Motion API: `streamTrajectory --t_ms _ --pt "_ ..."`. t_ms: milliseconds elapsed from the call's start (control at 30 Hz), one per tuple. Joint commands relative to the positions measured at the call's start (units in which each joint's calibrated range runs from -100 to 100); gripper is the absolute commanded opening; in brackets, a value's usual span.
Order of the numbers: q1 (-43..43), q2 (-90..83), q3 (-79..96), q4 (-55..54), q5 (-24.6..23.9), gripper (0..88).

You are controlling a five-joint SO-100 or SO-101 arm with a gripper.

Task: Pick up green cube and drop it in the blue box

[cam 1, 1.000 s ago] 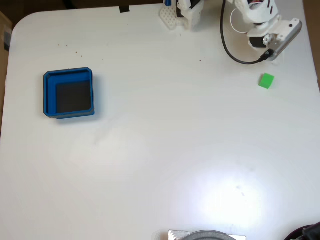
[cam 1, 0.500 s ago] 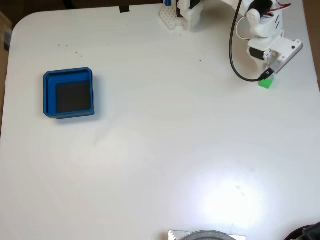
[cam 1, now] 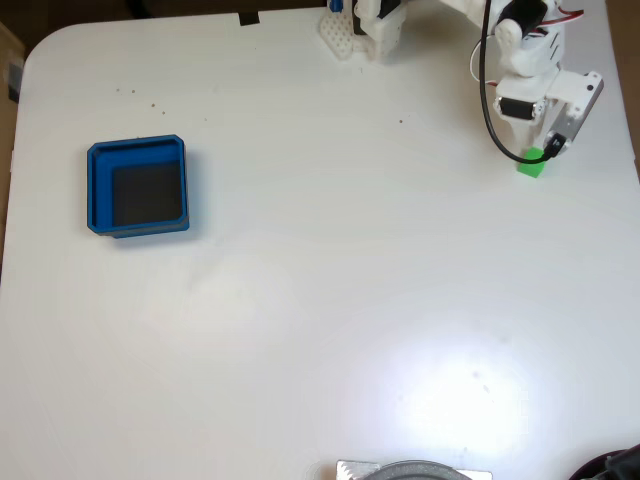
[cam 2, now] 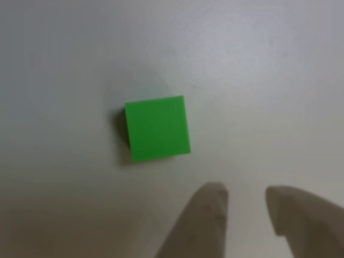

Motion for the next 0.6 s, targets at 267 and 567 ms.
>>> streamTrajectory --t_ms 267,567 --pt "-0.25 -0.42 -3.89 0.29 0.59 2.9" --pt "-1.63 -0.5 -3.89 0.29 0.59 3.5"
